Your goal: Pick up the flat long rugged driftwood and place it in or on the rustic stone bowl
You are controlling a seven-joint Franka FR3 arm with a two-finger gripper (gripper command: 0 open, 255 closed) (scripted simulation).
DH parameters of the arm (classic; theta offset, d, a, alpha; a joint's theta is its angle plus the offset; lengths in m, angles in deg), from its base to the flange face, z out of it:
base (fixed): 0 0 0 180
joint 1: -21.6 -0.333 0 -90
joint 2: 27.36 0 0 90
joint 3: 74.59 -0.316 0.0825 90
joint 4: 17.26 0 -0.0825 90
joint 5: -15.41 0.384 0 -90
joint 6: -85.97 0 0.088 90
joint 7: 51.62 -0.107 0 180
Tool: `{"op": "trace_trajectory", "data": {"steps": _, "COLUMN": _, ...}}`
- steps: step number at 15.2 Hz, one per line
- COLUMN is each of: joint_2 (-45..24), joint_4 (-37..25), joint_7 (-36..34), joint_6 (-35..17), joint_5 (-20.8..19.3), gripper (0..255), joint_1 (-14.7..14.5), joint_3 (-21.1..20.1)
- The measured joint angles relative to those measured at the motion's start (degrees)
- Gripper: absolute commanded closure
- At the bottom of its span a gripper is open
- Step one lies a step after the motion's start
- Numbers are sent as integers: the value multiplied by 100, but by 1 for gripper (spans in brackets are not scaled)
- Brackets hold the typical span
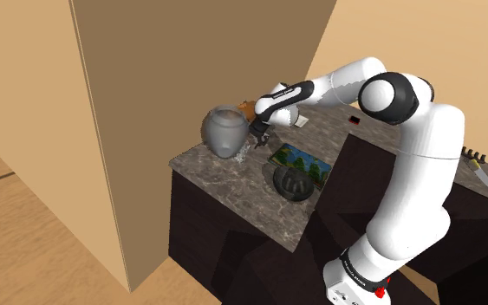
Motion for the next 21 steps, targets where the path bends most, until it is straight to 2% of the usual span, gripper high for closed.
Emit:
{"op": "trace_trajectory", "data": {"steps": 1, "joint_2": -42, "joint_4": 7, "joint_7": 38, "joint_6": -153, "joint_5": 10, "gripper": 0, "joint_1": 31, "joint_3": -26}}
{"op": "trace_trajectory", "data": {"steps": 5, "joint_2": -6, "joint_4": -12, "joint_7": 15, "joint_6": 116, "joint_5": -32, "gripper": 0, "joint_1": 90, "joint_3": -55}}
{"op": "trace_trajectory", "data": {"steps": 6, "joint_2": -15, "joint_4": 26, "joint_7": 5, "joint_6": -12, "joint_5": -28, "gripper": 255, "joint_1": 84, "joint_3": -73}}
{"op": "trace_trajectory", "data": {"steps": 8, "joint_2": -23, "joint_4": 209, "joint_7": 114, "joint_6": -622, "joint_5": 34, "gripper": 255, "joint_1": 133, "joint_3": -138}}
{"op": "trace_trajectory", "data": {"steps": 9, "joint_2": 15, "joint_4": 319, "joint_7": 192, "joint_6": -590, "joint_5": 76, "gripper": 255, "joint_1": 181, "joint_3": -162}}
{"op": "trace_trajectory", "data": {"steps": 15, "joint_2": -84, "joint_4": -30, "joint_7": 232, "joint_6": 278, "joint_5": 22, "gripper": 255, "joint_1": 237, "joint_3": -130}}
{"op": "trace_trajectory", "data": {"steps": 17, "joint_2": 48, "joint_4": 68, "joint_7": 41, "joint_6": 311, "joint_5": -39, "gripper": 255, "joint_1": 136, "joint_3": -109}}
{"op": "trace_trajectory", "data": {"steps": 21, "joint_2": 244, "joint_4": 101, "joint_7": -93, "joint_6": 818, "joint_5": -97, "gripper": 255, "joint_1": 93, "joint_3": -95}}
